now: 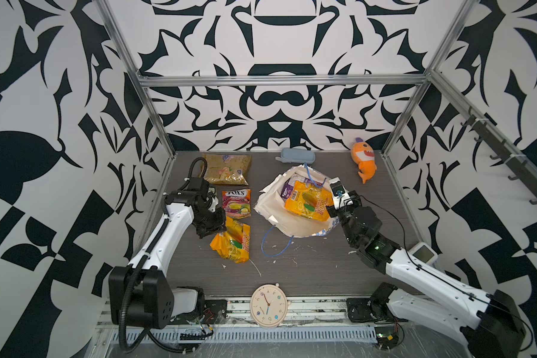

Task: Take the snacks out of the paper bag
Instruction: Place the snack at the middle-left of the table, then move the snack to the middle-left of the table.

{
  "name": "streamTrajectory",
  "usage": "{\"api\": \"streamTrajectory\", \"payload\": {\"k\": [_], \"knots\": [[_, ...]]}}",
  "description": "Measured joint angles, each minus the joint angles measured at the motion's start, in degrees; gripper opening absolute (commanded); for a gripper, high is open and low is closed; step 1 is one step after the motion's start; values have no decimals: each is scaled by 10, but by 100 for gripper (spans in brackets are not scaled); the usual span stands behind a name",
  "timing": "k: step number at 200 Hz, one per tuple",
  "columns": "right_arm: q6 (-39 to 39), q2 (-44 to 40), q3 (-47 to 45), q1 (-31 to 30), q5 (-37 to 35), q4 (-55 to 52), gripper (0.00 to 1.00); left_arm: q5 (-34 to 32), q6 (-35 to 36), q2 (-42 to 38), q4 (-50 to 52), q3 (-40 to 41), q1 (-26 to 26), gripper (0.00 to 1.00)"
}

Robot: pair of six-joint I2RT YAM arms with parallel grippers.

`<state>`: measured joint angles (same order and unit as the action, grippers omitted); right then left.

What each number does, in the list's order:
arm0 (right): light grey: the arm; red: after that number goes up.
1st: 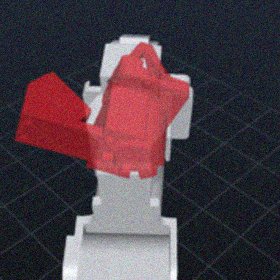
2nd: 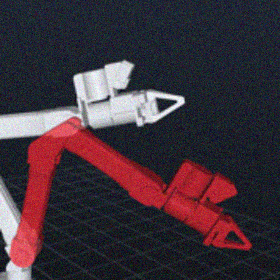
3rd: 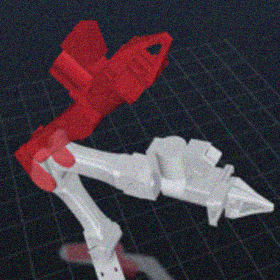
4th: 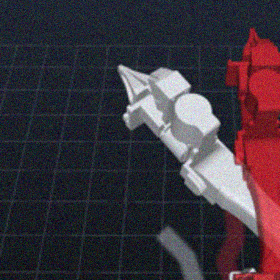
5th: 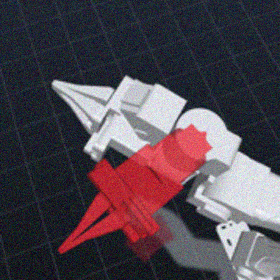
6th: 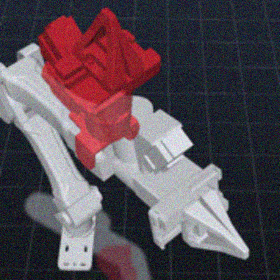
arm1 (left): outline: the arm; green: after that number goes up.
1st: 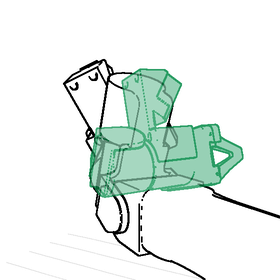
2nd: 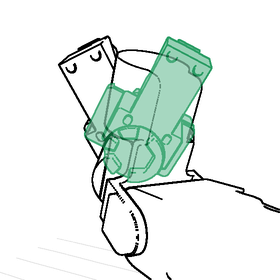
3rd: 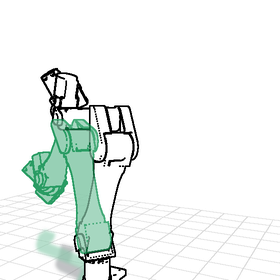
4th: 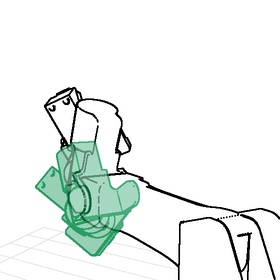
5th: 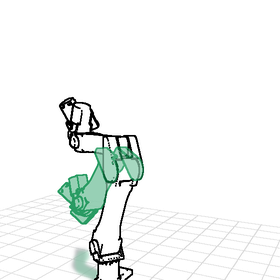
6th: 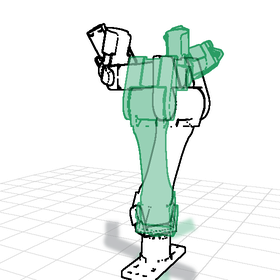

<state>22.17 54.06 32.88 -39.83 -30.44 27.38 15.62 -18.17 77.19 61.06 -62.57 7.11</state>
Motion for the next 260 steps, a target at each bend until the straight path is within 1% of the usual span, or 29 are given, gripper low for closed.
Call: {"api": "streamTrajectory", "payload": {"k": [5, 18, 21, 33, 36, 44, 49, 53, 59, 64, 78, 85, 90, 95, 101, 113, 123, 140, 147, 150, 159, 170, 179, 213, 260], "knots": [[0, 0, 0, 0, 0, 0, 0, -3, 1, 8, 1, -5, -1, 20], [0, 0, 0, 0, 0, 1, 0, -12, 4, 26, 4, -20, -2, 20], [0, 0, 0, 0, 0, 1, 0, -15, 4, 28, 5, -23, -2, 22], [0, 0, 0, 0, 0, 1, 0, -24, 5, 37, 9, -37, -4, 39], [0, 0, 0, 0, 0, 1, 0, -29, 13, 39, 10, -41, -4, 39], [0, 0, 0, 0, 0, 1, 0, -40, 13, 45, 14, -50, -4, 30], [0, 0, 0, 0, 0, 1, 0, -47, 12, 48, 16, -55, -4, 30], [0, 0, 0, 0, 0, 1, 0, -56, 17, 51, 19, -60, -4, 33], [0, 0, 0, 0, 0, 1, 0, -65, 16, 56, 23, -66, -4, 40], [0, 0, 0, 0, 0, 1, 0, -75, 19, 60, 27, -70, -4, 49], [0, 0, 0, 0, 0, 0, 0, -102, 17, 70, 37, -80, -4, 50], [0, 0, 0, 0, 0, 0, 0, -115, 16, 73, 43, -87, -4, 53], [0, 0, 0, 0, 0, 0, 0, -122, 16, 74, 46, -91, -4, 57], [0, 0, 0, 0, 0, 0, 0, -129, 11, 75, 49, -96, -4, 64], [0, 0, 0, 0, 0, 0, 0, -136, 4, 75, 51, -101, 0, 67], [0, 0, 0, 0, 0, 0, 0, -157, -9, 73, 52, -116, 15, 67], [0, 0, 0, 0, 0, -1, 0, -174, -18, 72, 51, -129, 43, 68], [0, 0, 0, 0, 0, -1, 0, -191, -38, 71, 35, -145, 110, 77], [0, 0, 0, 0, 0, 0, 0, -193, -43, 71, 24, -145, 135, 83], [0, 0, 0, 0, 0, 0, 0, -192, -40, 72, 21, -145, 144, 89], [-1, 0, 0, 0, 0, 0, 0, -193, -48, 74, 12, -143, 162, 94], [-2, 2, 0, 0, 0, 2, 0, -196, -45, 80, 1, -136, 169, 96], [-2, 4, 0, 0, 0, 3, 0, -203, -47, 88, -7, -130, 170, 100], [-2, 5, 0, 0, 0, 4, 0, -221, -41, 149, -34, -126, 180, 100], [-2, 4, 0, 0, 0, 2, 0, -220, -20, 235, -66, -155, 230, 100]]}}
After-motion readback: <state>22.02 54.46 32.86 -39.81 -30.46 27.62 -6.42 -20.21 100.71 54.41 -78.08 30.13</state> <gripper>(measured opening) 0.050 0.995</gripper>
